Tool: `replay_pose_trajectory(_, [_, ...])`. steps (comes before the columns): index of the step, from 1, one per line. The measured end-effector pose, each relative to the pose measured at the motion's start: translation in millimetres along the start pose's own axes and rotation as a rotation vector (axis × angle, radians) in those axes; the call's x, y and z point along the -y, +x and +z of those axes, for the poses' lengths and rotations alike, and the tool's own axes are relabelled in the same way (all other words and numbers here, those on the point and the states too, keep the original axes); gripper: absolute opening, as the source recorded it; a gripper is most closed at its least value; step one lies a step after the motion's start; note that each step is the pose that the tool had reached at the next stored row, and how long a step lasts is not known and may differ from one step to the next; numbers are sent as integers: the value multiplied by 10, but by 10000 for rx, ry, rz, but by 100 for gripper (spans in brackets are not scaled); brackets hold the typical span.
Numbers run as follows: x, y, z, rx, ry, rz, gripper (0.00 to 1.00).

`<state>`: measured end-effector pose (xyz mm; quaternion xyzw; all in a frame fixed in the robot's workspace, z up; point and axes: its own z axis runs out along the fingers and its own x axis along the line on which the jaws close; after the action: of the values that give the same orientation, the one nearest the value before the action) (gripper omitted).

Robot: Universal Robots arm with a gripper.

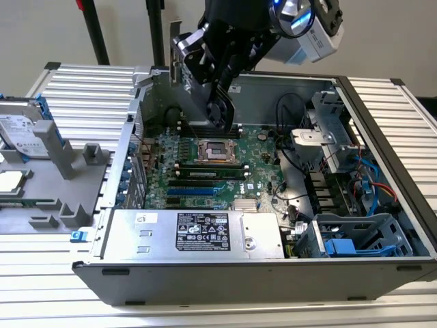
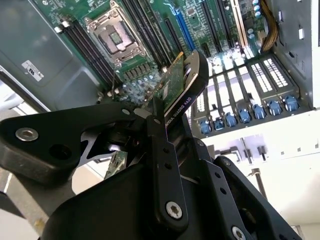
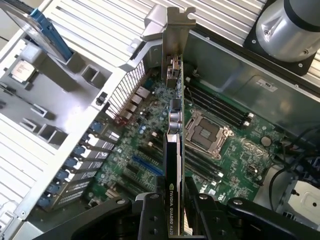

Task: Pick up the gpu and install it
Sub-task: 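Insert the gpu into the slot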

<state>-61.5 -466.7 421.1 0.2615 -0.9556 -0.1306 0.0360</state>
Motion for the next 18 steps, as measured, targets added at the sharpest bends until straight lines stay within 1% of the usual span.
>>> replay_pose_trajectory(4, [25,-43,-7,-44,-4,-135,0])
replay_pose_trajectory(10, [49,-86,-14,-110,-6,-357,0])
replay_pose_trajectory(18, [63,-110,-18,-211,-5,-720,0])
